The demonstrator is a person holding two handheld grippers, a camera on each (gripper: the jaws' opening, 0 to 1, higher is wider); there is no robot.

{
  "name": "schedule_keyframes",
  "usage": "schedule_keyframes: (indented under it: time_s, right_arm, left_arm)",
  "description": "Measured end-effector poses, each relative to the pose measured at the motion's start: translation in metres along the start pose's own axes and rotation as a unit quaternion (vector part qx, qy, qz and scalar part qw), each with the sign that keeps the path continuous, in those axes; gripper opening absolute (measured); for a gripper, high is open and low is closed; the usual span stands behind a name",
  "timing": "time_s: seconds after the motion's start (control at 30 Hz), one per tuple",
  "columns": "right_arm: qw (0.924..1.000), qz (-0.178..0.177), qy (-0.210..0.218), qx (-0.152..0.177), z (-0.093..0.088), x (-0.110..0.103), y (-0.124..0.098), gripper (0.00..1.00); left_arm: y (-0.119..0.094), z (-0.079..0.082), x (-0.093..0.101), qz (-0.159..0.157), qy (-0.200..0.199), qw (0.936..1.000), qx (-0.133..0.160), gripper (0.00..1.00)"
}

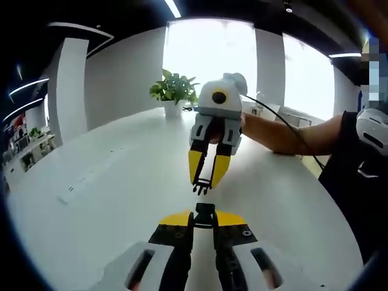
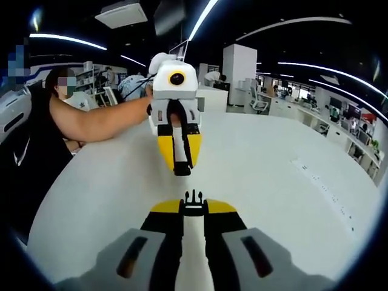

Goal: Snap the two parts of the plastic buckle together until the buckle closes and remains connected.

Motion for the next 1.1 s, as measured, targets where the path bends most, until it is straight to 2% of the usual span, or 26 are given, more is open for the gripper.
schedule_keyframes:
  time_s: [0.2,0.33,0.37,0.43,0.6,0.7,0.9,1.0,1.1]
  right_arm:
    - [1.0,-0.004,0.004,0.008,0.002,-0.009,-0.001,0.11]
    - [0.9998,-0.005,0.005,0.018,0.01,-0.022,-0.007,0.11]
    - [0.9998,-0.006,0.001,0.019,0.014,-0.031,-0.008,0.11]
    - [0.9998,-0.005,-0.001,0.02,0.017,-0.03,-0.01,0.11]
    - [0.9997,-0.011,-0.003,0.02,0.01,-0.036,-0.019,0.11]
    - [0.9999,-0.013,-0.01,0.005,0.008,-0.036,-0.021,0.11]
    - [0.9999,0.0,-0.015,-0.006,0.014,-0.047,-0.013,0.11]
    - [0.9997,0.011,-0.02,-0.012,0.018,-0.053,-0.01,0.11]
    - [0.9996,0.013,-0.025,-0.006,0.022,-0.053,-0.01,0.11]
  left_arm:
    - [0.001,0.001,0.009,-0.001,0.0,1.0,0.007,0.11]
    - [0.001,-0.003,0.029,0.004,0.007,1.0,0.0,0.11]
    - [0.0,-0.001,0.033,0.006,0.012,0.9999,0.004,0.11]
    - [-0.001,0.001,0.042,0.003,0.013,0.9999,0.01,0.11]
    - [-0.003,-0.008,0.055,0.009,0.014,0.9998,-0.003,0.11]
    - [-0.009,-0.007,0.051,0.009,0.01,0.9999,0.0,0.11]
    - [-0.008,-0.014,0.063,0.001,0.001,1.0,0.004,0.11]
    - [-0.009,-0.012,0.054,0.007,-0.002,1.0,-0.004,0.11]
    - [-0.009,-0.012,0.055,0.003,-0.002,1.0,-0.004,0.11]
Point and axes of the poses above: the point that each gripper's makers call its tool centre point, and the gripper's own axes: y roughly forward along the fingers, x roughly to its right, z roughly out of its top, the point moved 10 cm from there along -y, roughly backward along the fingers, and after that the axes turned 10 degrees about -y, right-handed, at the moved point
